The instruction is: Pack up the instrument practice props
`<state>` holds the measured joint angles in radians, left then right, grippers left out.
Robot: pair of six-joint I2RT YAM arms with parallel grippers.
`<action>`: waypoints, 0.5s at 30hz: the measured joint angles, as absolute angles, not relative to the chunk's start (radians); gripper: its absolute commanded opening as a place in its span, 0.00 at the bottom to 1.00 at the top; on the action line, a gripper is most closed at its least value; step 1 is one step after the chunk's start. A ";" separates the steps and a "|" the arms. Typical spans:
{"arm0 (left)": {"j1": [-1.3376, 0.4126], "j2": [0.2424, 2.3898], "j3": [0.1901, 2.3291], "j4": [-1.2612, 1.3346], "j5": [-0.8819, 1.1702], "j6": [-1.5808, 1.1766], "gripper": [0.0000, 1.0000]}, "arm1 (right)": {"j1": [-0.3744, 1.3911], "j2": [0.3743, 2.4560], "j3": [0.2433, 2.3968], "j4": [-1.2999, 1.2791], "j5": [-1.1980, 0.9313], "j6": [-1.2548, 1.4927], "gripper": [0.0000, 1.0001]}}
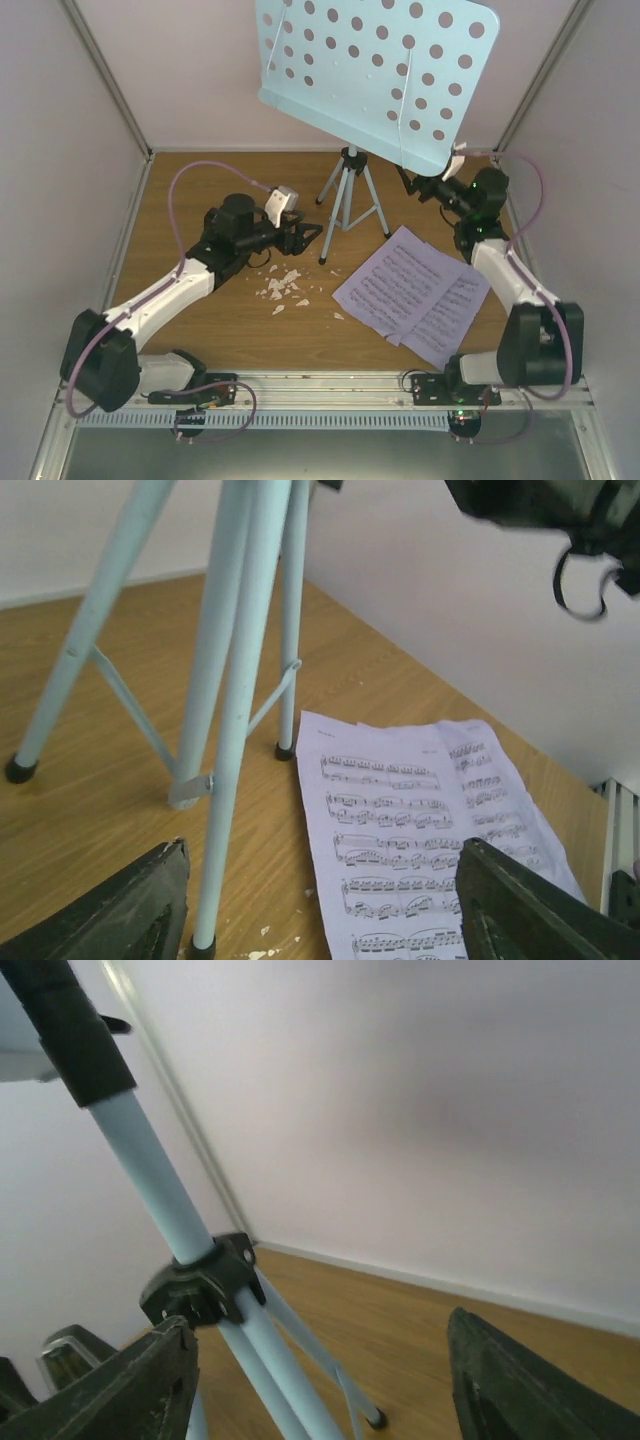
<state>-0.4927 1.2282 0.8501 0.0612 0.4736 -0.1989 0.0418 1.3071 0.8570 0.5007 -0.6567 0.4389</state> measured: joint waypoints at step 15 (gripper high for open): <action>-0.529 1.521 1.036 0.189 0.580 -0.089 0.61 | 0.086 1.694 1.255 0.796 -1.138 0.641 0.59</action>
<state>-0.5285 1.5211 1.0363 0.1886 0.5804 -0.0891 0.0856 1.6943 1.2549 0.7963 -1.1381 0.6407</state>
